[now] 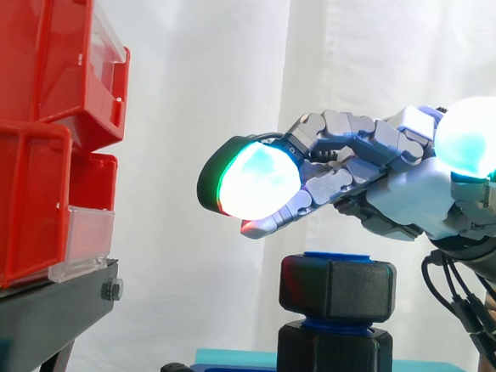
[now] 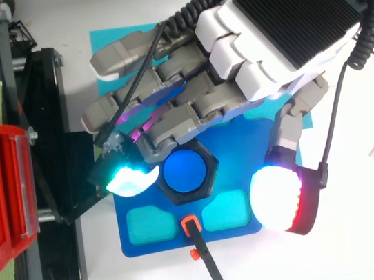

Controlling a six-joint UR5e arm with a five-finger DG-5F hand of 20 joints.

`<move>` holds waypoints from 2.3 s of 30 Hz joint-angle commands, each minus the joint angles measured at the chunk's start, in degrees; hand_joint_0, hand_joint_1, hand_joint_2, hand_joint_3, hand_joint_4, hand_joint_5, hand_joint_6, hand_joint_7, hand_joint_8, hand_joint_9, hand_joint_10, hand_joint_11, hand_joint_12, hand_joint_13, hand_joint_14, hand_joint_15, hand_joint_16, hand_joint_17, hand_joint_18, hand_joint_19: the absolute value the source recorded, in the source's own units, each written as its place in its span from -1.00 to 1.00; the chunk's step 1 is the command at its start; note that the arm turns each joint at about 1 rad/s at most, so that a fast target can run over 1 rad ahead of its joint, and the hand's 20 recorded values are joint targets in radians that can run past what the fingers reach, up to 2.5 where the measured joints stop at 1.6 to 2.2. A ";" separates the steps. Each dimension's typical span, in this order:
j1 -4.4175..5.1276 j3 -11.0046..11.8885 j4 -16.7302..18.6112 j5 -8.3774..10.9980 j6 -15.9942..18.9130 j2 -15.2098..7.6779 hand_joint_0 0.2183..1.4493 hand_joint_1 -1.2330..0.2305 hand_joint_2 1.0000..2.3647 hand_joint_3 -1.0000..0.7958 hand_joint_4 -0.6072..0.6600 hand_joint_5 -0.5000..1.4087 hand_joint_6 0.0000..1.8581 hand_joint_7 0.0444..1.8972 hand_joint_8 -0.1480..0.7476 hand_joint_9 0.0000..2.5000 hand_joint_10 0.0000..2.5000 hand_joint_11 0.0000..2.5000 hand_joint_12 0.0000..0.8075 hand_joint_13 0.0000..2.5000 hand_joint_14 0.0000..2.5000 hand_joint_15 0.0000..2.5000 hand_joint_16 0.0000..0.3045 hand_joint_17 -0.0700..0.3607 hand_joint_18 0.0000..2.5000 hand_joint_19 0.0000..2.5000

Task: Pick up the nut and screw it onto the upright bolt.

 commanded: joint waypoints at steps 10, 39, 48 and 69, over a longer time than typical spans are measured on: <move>-0.44 0.09 1.56 0.11 2.13 -1.82 -0.57 0.45 -1.00 -0.44 0.27 -0.57 -0.46 -0.19 -0.24 -0.52 -1.00 -1.00 -0.28 -0.78 -1.00 -1.00 -0.79 -0.34 -1.00 -1.00; -1.23 0.09 1.38 -0.68 1.51 -1.91 -0.54 0.55 -1.00 -0.44 0.30 -0.49 -0.46 0.14 -0.20 -0.42 -1.00 -1.00 -0.32 -0.70 -1.00 -1.00 -0.81 -0.37 -0.97 -1.00; -1.32 0.00 1.38 -0.77 1.16 -1.91 -0.51 0.57 -1.00 -0.44 0.24 -0.43 -0.46 0.26 -0.20 -0.27 -1.00 -1.00 -0.39 -0.60 -1.00 -1.00 -0.82 -0.38 -0.87 -1.00; -3.61 1.58 2.61 -3.76 2.30 -1.91 -0.49 0.52 -1.00 -0.44 0.29 -0.39 -0.46 0.39 -0.23 0.01 -1.00 -1.00 -0.52 -0.43 -1.00 -1.00 -0.86 -0.45 -0.66 -0.93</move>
